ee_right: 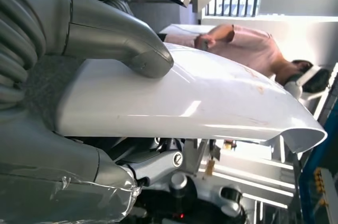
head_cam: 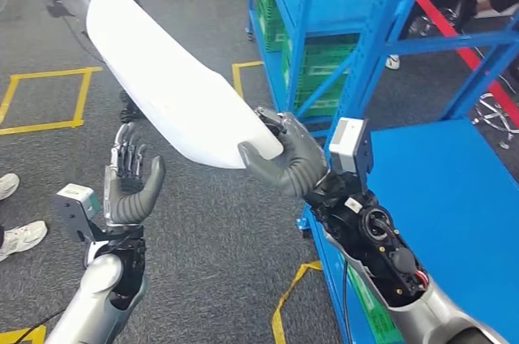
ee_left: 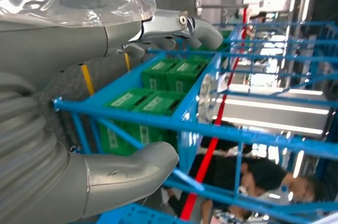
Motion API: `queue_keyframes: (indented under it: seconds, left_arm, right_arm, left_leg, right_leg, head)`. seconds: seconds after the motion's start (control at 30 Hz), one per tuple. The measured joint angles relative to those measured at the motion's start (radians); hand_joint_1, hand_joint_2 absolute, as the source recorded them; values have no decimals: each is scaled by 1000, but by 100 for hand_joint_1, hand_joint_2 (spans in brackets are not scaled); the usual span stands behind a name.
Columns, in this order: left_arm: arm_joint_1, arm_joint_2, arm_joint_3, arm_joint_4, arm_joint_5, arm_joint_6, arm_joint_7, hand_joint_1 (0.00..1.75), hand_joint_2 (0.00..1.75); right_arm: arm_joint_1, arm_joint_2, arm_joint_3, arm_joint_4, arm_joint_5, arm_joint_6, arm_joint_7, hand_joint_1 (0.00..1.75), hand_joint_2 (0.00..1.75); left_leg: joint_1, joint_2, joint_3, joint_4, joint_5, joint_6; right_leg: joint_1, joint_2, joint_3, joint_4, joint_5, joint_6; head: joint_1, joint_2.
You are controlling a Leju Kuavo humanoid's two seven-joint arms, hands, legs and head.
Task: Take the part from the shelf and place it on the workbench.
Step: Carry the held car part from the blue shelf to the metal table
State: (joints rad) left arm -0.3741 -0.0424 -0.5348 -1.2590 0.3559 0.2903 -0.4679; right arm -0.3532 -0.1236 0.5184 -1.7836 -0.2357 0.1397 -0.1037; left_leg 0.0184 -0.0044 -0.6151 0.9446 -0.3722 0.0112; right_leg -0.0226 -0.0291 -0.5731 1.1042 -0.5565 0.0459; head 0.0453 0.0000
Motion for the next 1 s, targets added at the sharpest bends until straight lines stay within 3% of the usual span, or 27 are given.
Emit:
queue_keyframes:
  seconds: [0.07,0.1,0.13,0.17,0.23,0.3,0.37,0.4,0.43,0.5,0.53,0.6,0.63,0.67,0.77,0.8,0.87,0.9,0.93,1.0]
  left_arm:
    - [3,0,0,-2,-1,2,4,0,175]
    - [5,0,0,-3,-2,3,6,0,175]
    - [6,1,0,-5,-3,4,8,0,175]
    - [7,1,0,-7,-3,7,8,0,175]
    - [7,1,0,-13,-5,11,9,0,175]
    - [9,1,0,-18,-6,18,9,0,175]
    - [15,3,1,-24,-6,28,7,0,175]
    - [17,5,1,-27,-6,32,5,0,175]
    - [18,7,1,-31,-6,35,3,0,175]
    - [17,9,2,-35,-6,36,0,0,175]
    - [18,10,2,-36,-6,36,0,0,175]
    - [22,11,2,-37,-7,40,-1,0,175]
    - [24,13,2,-38,-8,44,-1,0,175]
    - [24,15,2,-40,-9,48,0,0,175]
    - [25,22,4,-55,-20,60,3,0,175]
    - [27,24,5,-61,-23,65,5,0,175]
    - [35,31,6,-72,-30,74,9,0,175]
    - [40,35,8,-79,-35,79,11,0,175]
    - [44,38,9,-86,-39,82,12,0,175]
    - [50,42,10,-98,-46,86,13,0,175]
  right_arm:
    - [-1,0,4,7,-8,3,3,175,175]
    - [-1,0,5,11,-12,4,2,175,175]
    - [-2,0,7,16,-14,6,2,175,175]
    - [-3,0,8,20,-15,7,0,175,175]
    - [-7,0,9,26,-15,9,-5,175,175]
    - [-10,0,11,34,-15,11,-10,175,175]
    - [-14,0,12,41,-15,12,-14,175,175]
    - [-16,0,13,44,-15,12,-15,175,175]
    - [-18,0,13,47,-15,12,-16,175,175]
    - [-20,0,14,52,-15,13,-17,175,175]
    - [-20,0,14,55,-15,13,-17,175,175]
    - [-20,0,15,62,-15,14,-17,175,175]
    - [-21,0,15,66,-15,14,-18,175,175]
    - [-21,0,15,69,-15,14,-18,175,175]
    - [-25,0,14,77,-14,14,-25,175,175]
    - [-26,0,14,80,-13,14,-28,175,175]
    - [-28,0,13,86,-12,14,-31,175,175]
    - [-29,0,12,88,-11,13,-31,175,175]
    - [-29,0,9,90,-10,12,-32,175,175]
    - [-28,0,4,94,-9,10,-33,175,175]
  left_leg:
    - [-3,-26,2,1,-2,4]
    - [-4,-41,3,1,-2,4]
    - [-4,-57,4,2,-3,4]
    - [-4,-72,5,4,-4,3]
    - [-3,-100,4,8,-6,-3]
    - [-1,-123,-4,11,-4,-13]
    - [1,-145,-11,9,2,-26]
    - [-1,-135,-15,12,0,-32]
    - [-4,-110,-25,32,-13,-37]
    - [-9,-41,-77,140,-68,-43]
    - [-9,-19,-115,214,-99,-45]
    - [-8,-6,-166,308,-122,-47]
    - [-8,-3,-163,301,-109,-47]
    - [-8,3,-137,252,-80,-47]
    - [-16,59,-26,47,-5,-34]
    - [-19,70,-10,18,-1,-27]
    - [-21,51,-8,10,-2,-14]
    - [-19,40,-6,8,-2,-8]
    - [-16,28,-4,6,-2,-1]
    - [-12,5,0,3,0,10]
  right_leg:
    - [2,21,-72,133,-41,0]
    - [2,24,-91,156,-34,-1]
    - [3,27,-90,135,-7,-3]
    - [3,36,-73,79,36,-7]
    - [0,79,-22,-58,107,-16]
    - [0,109,13,-128,119,-20]
    - [0,93,26,-141,114,-24]
    - [-2,81,28,-144,117,-28]
    - [-4,68,32,-149,119,-34]
    - [-2,39,36,-154,121,-42]
    - [1,25,36,-155,120,-45]
    - [3,-4,36,-154,118,-46]
    - [3,-17,37,-154,117,-46]
    - [3,-31,39,-154,115,-45]
    - [10,-63,47,-153,105,-34]
    - [15,-72,50,-153,102,-29]
    - [18,-92,57,-155,96,-19]
    - [16,-90,58,-152,90,-14]
    - [12,-73,53,-136,76,-9]
    - [7,-16,9,-35,19,-2]
  head:
    - [11,0]
    - [15,0]
    - [18,0]
    - [20,0]
    - [25,0]
    - [27,0]
    - [27,0]
    - [24,0]
    - [17,0]
    - [1,0]
    - [-7,0]
    - [-13,0]
    - [-16,0]
    - [-19,0]
    - [-25,0]
    - [-23,0]
    - [-18,0]
    - [-16,0]
    - [-15,0]
    - [-4,0]
